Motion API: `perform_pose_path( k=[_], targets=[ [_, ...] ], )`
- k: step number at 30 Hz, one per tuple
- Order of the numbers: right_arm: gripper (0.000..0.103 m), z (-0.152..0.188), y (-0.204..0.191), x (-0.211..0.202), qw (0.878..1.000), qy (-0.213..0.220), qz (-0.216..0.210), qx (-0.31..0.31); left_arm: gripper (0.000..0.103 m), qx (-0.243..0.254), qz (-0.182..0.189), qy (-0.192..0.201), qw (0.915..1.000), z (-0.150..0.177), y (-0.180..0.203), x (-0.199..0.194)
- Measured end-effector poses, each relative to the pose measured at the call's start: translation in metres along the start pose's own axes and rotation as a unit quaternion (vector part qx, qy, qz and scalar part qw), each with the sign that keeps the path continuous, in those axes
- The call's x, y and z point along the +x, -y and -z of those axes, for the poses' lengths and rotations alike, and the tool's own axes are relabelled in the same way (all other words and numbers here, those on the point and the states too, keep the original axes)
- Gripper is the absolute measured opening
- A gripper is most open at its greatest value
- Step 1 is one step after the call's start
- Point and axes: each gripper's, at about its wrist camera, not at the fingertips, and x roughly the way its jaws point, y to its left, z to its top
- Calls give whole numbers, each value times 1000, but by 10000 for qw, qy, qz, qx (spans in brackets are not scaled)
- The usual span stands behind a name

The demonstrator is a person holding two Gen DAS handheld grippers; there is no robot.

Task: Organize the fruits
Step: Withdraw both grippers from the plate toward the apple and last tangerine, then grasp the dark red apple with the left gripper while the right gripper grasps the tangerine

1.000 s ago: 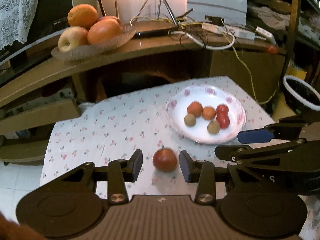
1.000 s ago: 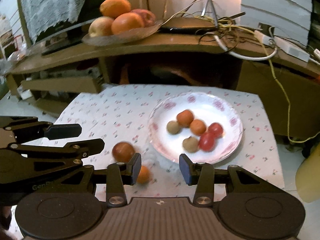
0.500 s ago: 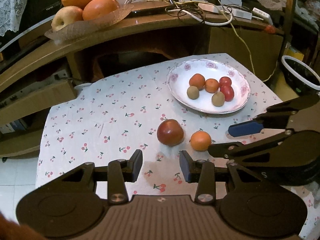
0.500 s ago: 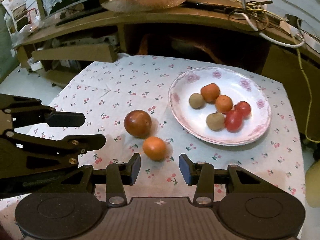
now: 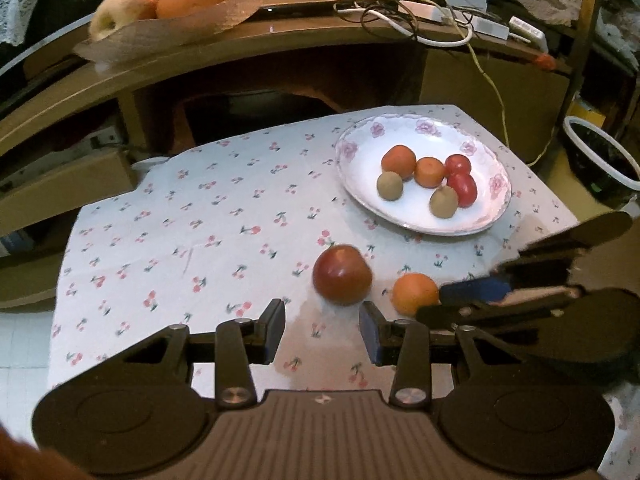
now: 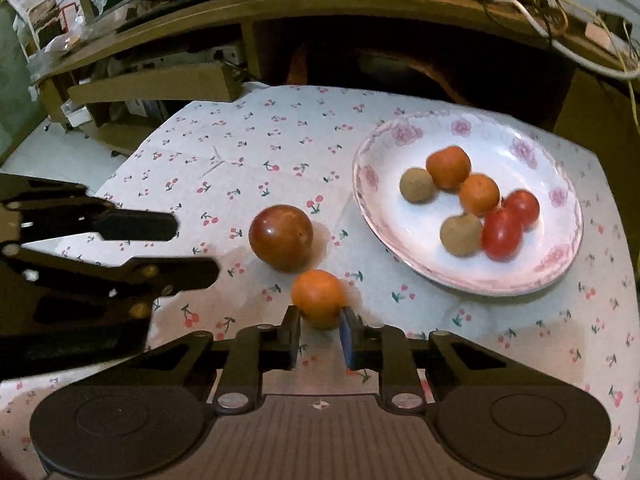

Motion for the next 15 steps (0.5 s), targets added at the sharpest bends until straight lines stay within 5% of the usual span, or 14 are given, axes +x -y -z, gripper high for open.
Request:
perform_pose_path(
  k=[7,15],
  targets=[
    [12,8,14,-13,9998,-43,-16,185,48,-55,36,-43,10000,-11,6,32],
    [25,4,22,-17,9998,-26,-33,186,51,-61,280,5,9996,-18,12,50]
  ],
)
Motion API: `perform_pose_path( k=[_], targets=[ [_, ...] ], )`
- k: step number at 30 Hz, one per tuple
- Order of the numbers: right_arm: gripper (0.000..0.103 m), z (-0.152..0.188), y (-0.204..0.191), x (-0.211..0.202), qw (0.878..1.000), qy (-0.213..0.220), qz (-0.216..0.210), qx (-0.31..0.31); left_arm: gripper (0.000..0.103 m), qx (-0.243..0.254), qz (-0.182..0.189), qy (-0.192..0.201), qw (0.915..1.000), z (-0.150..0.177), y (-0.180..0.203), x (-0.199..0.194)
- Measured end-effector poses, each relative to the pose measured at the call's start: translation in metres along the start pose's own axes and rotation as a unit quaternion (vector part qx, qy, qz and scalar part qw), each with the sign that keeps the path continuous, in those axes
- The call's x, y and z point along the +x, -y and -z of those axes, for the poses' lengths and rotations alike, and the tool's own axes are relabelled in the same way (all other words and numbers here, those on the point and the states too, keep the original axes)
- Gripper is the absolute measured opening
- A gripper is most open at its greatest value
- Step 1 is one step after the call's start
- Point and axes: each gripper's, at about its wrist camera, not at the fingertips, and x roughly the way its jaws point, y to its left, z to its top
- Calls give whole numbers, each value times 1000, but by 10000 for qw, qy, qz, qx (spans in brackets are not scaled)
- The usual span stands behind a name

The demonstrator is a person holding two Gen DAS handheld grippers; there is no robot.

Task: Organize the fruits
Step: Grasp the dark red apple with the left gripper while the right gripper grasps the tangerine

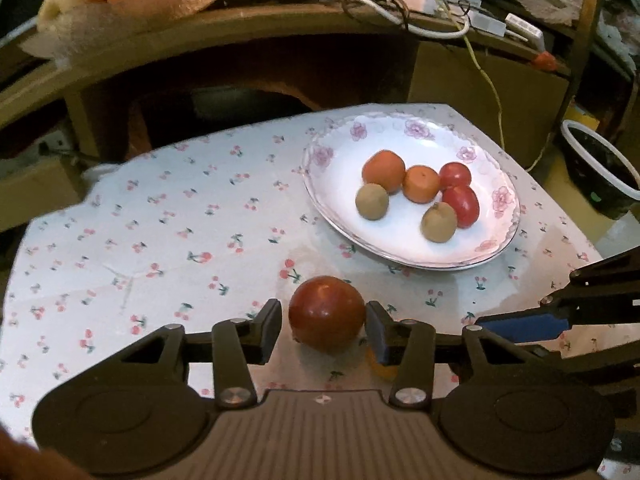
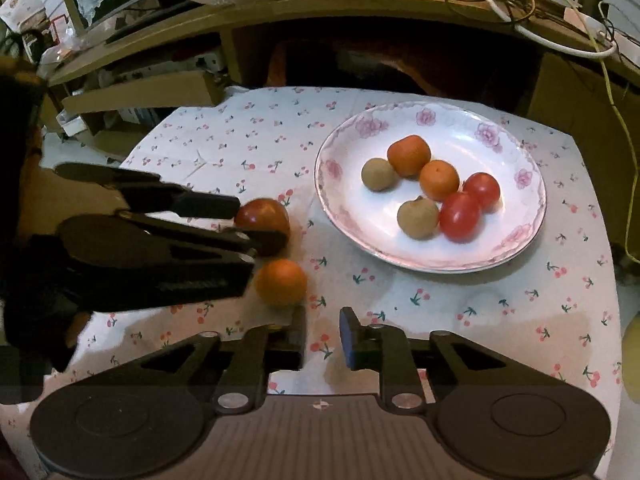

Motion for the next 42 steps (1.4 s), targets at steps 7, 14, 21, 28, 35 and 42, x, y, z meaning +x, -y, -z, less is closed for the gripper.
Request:
perform_pose_path(
  k=[7,14,21,28,35,42],
  targets=[
    [27,-1,0,7,10000,-57,-32,-70,47,-100,20,-60,9999,1,-6,4],
    [27,-5,-5,10,9999,10,-104,-136,46,-159,-220,-112,9996,9,-25,-16],
    [39,-11,-25,24,9990,57,-186,-407,46,-128,-155,-208,9996,23,-34,-34],
    [38,-13,-25,36,9988,17,-98,-480,46,281,-128,-397,9987,38,-26,-34],
    [37,-19,-27,40,9992,26,-62,-386,47,397,-92,-387,9984,41,-25,-36],
    [35,-18,-31,40,9988,1,30,-481,46,480,-129,-362,9981,45,-22,-38]
  ],
)
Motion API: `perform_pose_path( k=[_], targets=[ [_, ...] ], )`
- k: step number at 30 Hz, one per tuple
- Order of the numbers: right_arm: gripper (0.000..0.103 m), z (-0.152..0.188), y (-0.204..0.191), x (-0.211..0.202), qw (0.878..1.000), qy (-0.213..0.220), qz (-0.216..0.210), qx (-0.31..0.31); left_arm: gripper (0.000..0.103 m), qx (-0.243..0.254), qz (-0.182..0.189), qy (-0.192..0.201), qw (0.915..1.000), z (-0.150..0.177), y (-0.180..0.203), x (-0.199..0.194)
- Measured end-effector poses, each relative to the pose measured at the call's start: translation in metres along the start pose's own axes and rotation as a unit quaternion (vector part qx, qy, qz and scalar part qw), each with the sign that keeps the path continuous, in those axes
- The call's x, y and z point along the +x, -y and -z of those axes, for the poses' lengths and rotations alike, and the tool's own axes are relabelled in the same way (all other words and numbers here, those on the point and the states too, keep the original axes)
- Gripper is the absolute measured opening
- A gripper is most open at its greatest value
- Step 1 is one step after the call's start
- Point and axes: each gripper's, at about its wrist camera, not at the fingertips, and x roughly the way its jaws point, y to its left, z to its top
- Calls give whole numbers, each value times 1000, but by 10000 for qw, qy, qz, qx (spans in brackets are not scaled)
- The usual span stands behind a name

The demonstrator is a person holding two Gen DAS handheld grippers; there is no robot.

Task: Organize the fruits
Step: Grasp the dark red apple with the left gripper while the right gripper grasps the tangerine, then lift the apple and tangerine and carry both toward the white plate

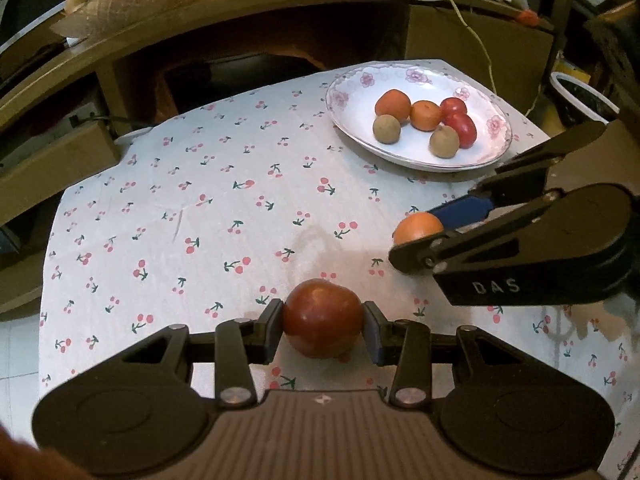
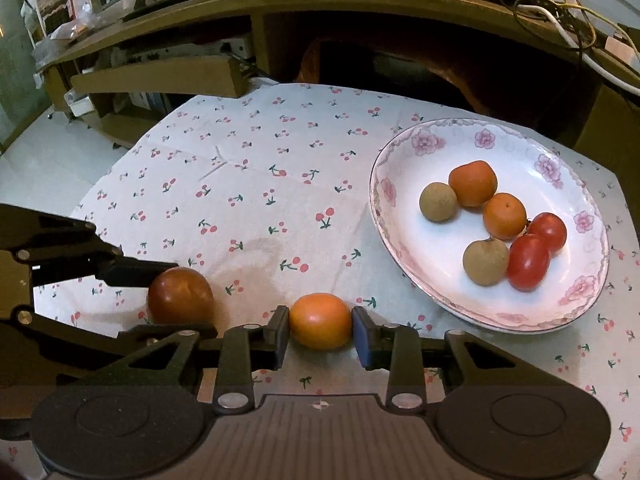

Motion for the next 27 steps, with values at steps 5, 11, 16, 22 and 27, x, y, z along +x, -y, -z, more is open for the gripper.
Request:
perform_pose_path(
  k=[5,11,16,22,27],
  targets=[
    [34,9,2,-10,9999,-71,77,11,46,109,80,19,9999,6,6,-5],
    [34,38,3,-39,9996,-130,265,41,46,428,409,31,9982,20,29,-21],
    [34,75,1,-69,9987,-150,417,236,46,774,611,62,9951,28,58,-33],
    [35,104,-2,-80,9979,-209,559,261,46,975,522,74,9938,34,83,-40],
    [36,111,0,-82,9984,-162,479,257,47,1052,336,-108,9938,41,94,-35]
  ],
)
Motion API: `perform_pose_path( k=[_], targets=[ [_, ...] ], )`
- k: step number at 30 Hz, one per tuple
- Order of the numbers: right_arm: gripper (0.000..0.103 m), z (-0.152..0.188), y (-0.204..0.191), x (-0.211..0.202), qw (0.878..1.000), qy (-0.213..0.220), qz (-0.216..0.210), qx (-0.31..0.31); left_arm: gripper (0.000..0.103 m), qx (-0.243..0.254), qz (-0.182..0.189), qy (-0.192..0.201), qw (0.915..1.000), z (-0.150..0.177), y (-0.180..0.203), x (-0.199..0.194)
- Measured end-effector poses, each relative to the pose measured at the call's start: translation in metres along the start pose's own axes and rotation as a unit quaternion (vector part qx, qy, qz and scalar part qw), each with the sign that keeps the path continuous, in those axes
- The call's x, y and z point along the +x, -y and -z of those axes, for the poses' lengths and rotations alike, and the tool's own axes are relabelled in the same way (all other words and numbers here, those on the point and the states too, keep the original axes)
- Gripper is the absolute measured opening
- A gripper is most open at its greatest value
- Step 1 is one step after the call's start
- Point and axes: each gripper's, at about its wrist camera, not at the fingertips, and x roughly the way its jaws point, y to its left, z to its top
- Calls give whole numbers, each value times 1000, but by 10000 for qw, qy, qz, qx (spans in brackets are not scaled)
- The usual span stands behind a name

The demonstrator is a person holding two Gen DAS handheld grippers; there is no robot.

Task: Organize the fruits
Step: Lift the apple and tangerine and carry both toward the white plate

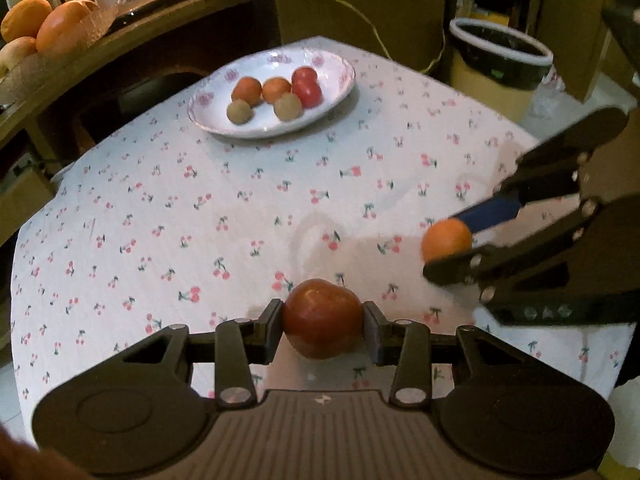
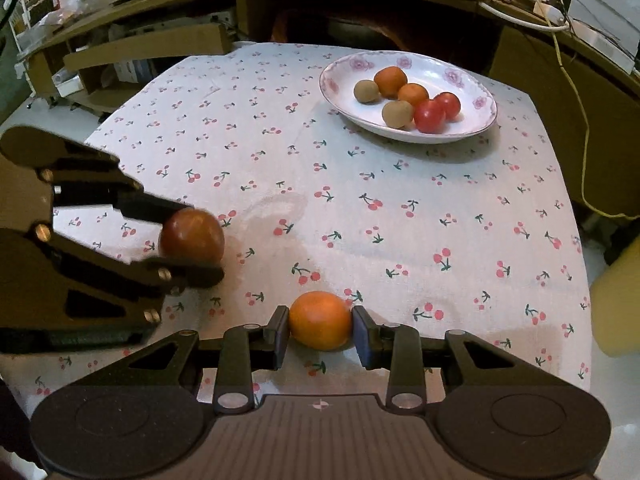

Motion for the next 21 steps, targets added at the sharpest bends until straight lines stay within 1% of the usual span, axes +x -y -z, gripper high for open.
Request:
perform_pose_path(
  k=[7,9,13,16,21],
  targets=[
    [34,6,9,-6,9999,-17,-111,125,48,-79,-254,-70,9996,-4,7,5],
    [31,7,11,-6,9998,-4,-138,146,47,-92,-291,-74,9995,-4,8,4],
    [31,5,10,-6,9997,25,-189,124,46,-145,-299,-73,9994,-3,11,1],
    [31,2,9,-11,9996,96,-248,128,46,-156,-285,-1,9995,-8,11,-2],
    [31,-3,12,-18,9993,198,-173,256,46,-227,-310,199,9991,-25,8,-6]
  ],
)
